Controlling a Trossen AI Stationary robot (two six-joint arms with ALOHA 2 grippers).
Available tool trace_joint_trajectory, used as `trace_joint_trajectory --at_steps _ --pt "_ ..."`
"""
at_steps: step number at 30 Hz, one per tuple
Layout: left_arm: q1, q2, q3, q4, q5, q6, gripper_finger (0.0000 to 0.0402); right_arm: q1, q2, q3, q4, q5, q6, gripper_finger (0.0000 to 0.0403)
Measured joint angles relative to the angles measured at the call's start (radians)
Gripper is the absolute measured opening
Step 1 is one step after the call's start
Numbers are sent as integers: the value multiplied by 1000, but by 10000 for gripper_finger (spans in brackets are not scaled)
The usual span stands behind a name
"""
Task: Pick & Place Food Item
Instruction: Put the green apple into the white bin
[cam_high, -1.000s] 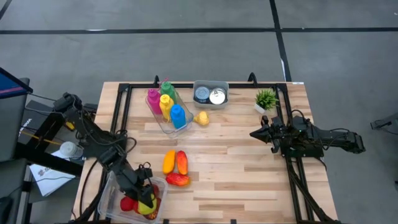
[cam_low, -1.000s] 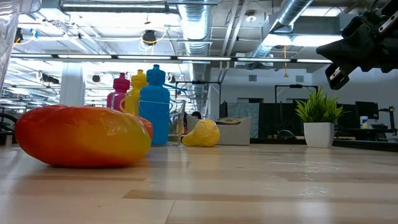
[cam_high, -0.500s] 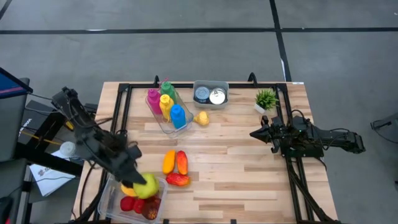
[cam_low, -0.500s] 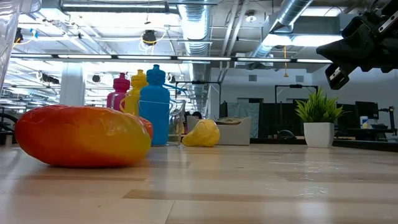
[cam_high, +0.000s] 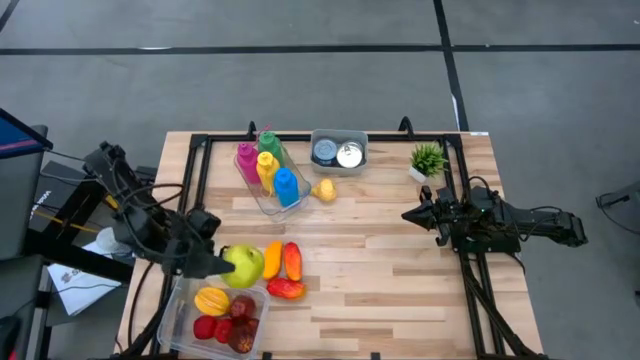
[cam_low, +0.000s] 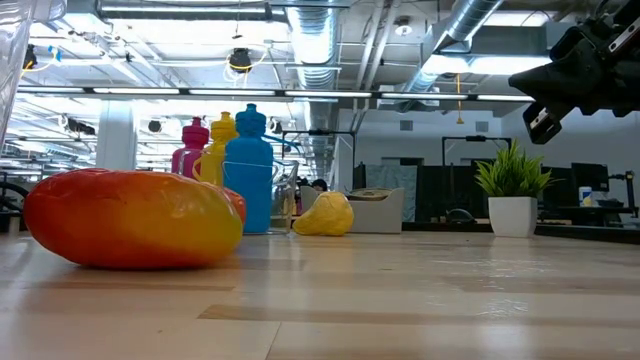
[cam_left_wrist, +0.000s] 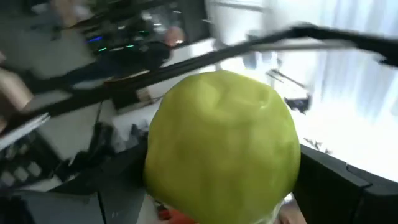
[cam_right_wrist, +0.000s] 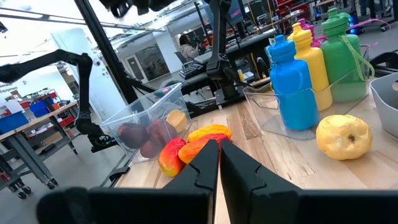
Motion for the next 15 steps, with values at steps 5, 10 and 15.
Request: trace_joint_trajectory --at_steps 5,10,15 --pt "-14 12 167 -6 91 432 326 0 0 0 0 0 0 12" --pt "-71 35 351 -262 0 887 326 0 0 0 0 0 0 12" --pt "-160 41 438 -705 -423 822 326 0 0 0 0 0 0 12"
